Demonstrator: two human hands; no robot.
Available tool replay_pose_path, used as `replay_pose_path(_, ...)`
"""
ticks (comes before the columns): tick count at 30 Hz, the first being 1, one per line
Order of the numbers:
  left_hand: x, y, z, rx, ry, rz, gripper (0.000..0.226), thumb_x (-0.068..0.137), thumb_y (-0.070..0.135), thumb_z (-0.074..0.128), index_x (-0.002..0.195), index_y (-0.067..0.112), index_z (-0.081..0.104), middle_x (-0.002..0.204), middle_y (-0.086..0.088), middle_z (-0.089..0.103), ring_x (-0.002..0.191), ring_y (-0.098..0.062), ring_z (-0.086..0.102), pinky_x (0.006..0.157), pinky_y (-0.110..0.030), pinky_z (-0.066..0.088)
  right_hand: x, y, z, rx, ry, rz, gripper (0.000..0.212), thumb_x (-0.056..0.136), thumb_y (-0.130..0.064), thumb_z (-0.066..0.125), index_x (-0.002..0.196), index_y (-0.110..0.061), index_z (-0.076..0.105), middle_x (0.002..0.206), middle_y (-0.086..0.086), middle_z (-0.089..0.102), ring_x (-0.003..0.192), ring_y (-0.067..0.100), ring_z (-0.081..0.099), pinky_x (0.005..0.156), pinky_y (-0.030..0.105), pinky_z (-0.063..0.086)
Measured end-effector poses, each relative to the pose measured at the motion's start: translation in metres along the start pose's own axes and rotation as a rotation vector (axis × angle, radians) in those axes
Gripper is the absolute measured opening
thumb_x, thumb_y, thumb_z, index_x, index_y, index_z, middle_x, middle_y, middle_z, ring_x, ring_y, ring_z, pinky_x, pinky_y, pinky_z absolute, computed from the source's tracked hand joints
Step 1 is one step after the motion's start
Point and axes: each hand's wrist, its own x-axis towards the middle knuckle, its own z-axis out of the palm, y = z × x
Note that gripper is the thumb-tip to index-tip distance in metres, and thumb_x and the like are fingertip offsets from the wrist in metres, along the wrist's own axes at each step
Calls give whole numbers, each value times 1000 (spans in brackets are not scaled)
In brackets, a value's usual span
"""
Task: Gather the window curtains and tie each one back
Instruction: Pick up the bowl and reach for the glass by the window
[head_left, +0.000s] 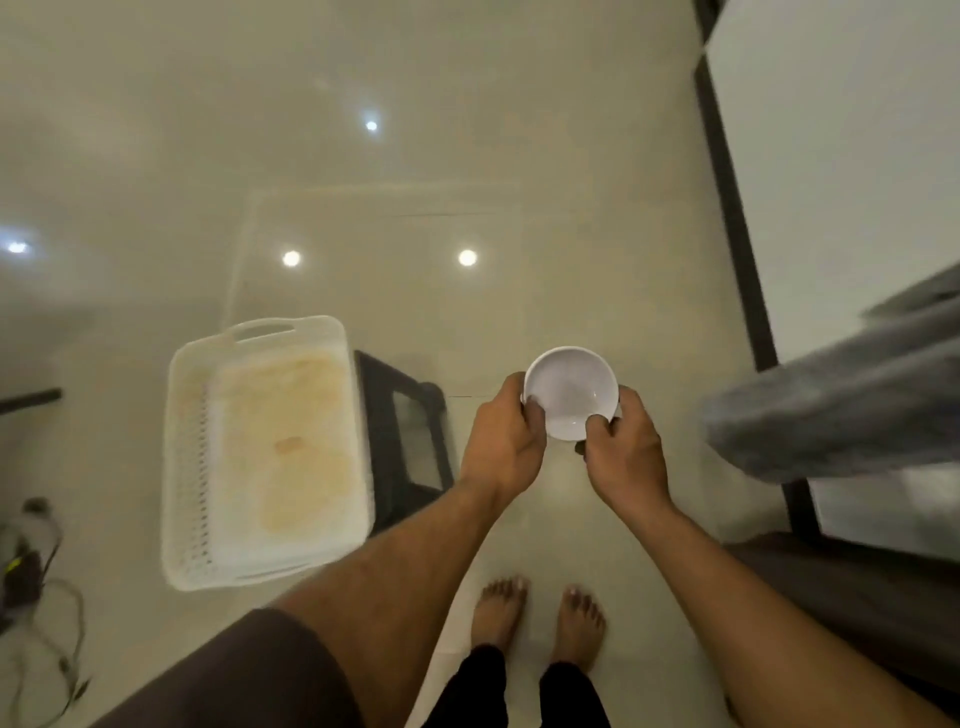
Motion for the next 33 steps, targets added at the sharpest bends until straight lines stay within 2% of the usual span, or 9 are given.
replay_pose_path(5, -20, -39, -82, -65, 275, -88, 33, 108, 27, 44, 139, 21, 51, 109, 11, 62, 93, -10, 62, 71, -8, 44, -20, -58, 74, -78, -177, -165, 39, 100, -17, 48, 139, -20, 51, 118, 4, 67, 96, 33, 70, 81, 44, 58)
replay_pose_path(9, -45, -65, -133, -96, 462, -190, 25, 106, 26, 48, 128, 20, 59, 98, 7, 65, 83, -8, 62, 63, -1, 41, -43, -89, 126, -155, -304, -280, 38, 100, -17, 48, 138, -18, 50, 121, 8, 66, 98, 32, 68, 79, 40, 55)
replay_pose_path(11, -57, -84, -158, -79, 553, -275, 19, 106, 28, 48, 114, 21, 64, 87, 5, 67, 73, -5, 61, 61, -4, 42, -54, -100, 152, -242, -387, -304, 33, 102, -18, 47, 135, -17, 47, 117, 8, 65, 94, 28, 64, 71, 33, 46)
replay_pose_path(13, -66, -112, -180, -67, 585, -379, 27, 105, 30, 50, 98, 12, 70, 81, 0, 70, 68, -15, 66, 63, -23, 53, -63, -106, 177, -332, -452, -298, 27, 104, -21, 46, 131, -17, 45, 115, 6, 64, 90, 25, 58, 70, 32, 41)
replay_pose_path(16, -76, -153, -201, -17, 479, -528, 34, 101, 24, 55, 80, 2, 69, 72, -13, 70, 68, -33, 70, 65, -43, 55, -72, -106, 207, -529, -516, -334, 23, 105, -26, 48, 126, -15, 50, 118, 7, 64, 98, 28, 62, 73, 33, 42)
replay_pose_path(21, -72, -203, -207, 61, 326, -683, 26, 93, 17, 68, 76, -3, 69, 63, -9, 62, 58, -26, 56, 51, -28, 39, -72, -104, 242, -917, -560, -481, 19, 103, -20, 55, 117, -9, 58, 116, 9, 68, 104, 29, 66, 70, 30, 38)
replay_pose_path(24, -60, -223, -199, 145, 206, -701, 17, 87, 16, 69, 78, 2, 70, 70, -7, 67, 69, -29, 65, 67, -37, 55, -72, -103, 259, -1070, -527, -543, 22, 98, -7, 55, 119, -8, 50, 112, 9, 69, 101, 27, 69, 67, 30, 38)
replay_pose_path(31, -49, -249, -197, 147, 119, -703, 16, 84, 15, 70, 75, 1, 68, 69, -9, 65, 74, -35, 68, 64, -37, 51, -68, -97, 284, -1138, -551, -429, 26, 97, -8, 61, 122, -7, 54, 120, 10, 68, 109, 27, 68, 73, 29, 42)
replay_pose_path(33, -51, -244, -198, 164, 125, -690, 24, 87, 26, 71, 87, 3, 68, 79, -6, 68, 84, -33, 69, 75, -40, 52, -70, -99, 282, -1121, -544, -416, 24, 97, -9, 60, 121, -8, 55, 117, 10, 68, 105, 27, 68, 71, 30, 42)
